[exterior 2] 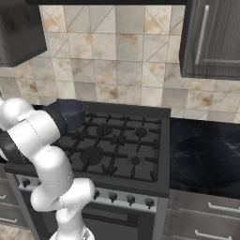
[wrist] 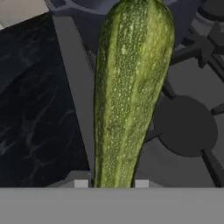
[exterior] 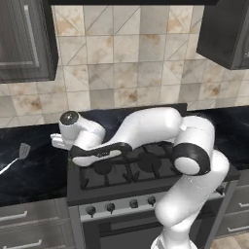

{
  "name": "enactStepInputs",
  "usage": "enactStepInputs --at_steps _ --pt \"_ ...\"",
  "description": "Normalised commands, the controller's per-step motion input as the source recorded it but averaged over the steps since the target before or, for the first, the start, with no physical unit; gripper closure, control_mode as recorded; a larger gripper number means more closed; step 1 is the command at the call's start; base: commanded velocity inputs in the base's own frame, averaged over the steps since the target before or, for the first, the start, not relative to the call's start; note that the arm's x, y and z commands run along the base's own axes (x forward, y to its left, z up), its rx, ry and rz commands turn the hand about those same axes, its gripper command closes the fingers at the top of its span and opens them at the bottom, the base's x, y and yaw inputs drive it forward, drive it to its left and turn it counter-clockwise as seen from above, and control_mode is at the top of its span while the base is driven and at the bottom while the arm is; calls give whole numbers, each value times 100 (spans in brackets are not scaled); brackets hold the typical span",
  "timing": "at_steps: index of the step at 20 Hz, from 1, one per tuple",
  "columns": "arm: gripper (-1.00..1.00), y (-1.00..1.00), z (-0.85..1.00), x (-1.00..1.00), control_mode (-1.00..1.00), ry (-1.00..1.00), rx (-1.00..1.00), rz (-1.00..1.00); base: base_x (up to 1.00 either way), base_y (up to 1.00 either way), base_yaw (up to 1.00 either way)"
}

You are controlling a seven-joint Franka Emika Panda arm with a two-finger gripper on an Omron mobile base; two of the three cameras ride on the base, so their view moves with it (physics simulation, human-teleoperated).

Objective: Put the avocado and squash in the pot. Retrieve the spatula and lightly stir the vegetables in the pot.

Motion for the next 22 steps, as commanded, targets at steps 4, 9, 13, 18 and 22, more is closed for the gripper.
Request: enactStepInputs --at_steps 4,9,13,18,22 --pt "100 -100 45 28 -100 6 12 0 0 0 0" --pt "100 -88 61 18 -100 5 8 1 0 0 0" --pt "100 -52 47 -2 -100 0 1 6 0 0 0" --pt "100 -42 11 16 -100 0 0 6 0 0 0" --pt "100 -6 2 65 -100 1 -5 31 0 0 0"
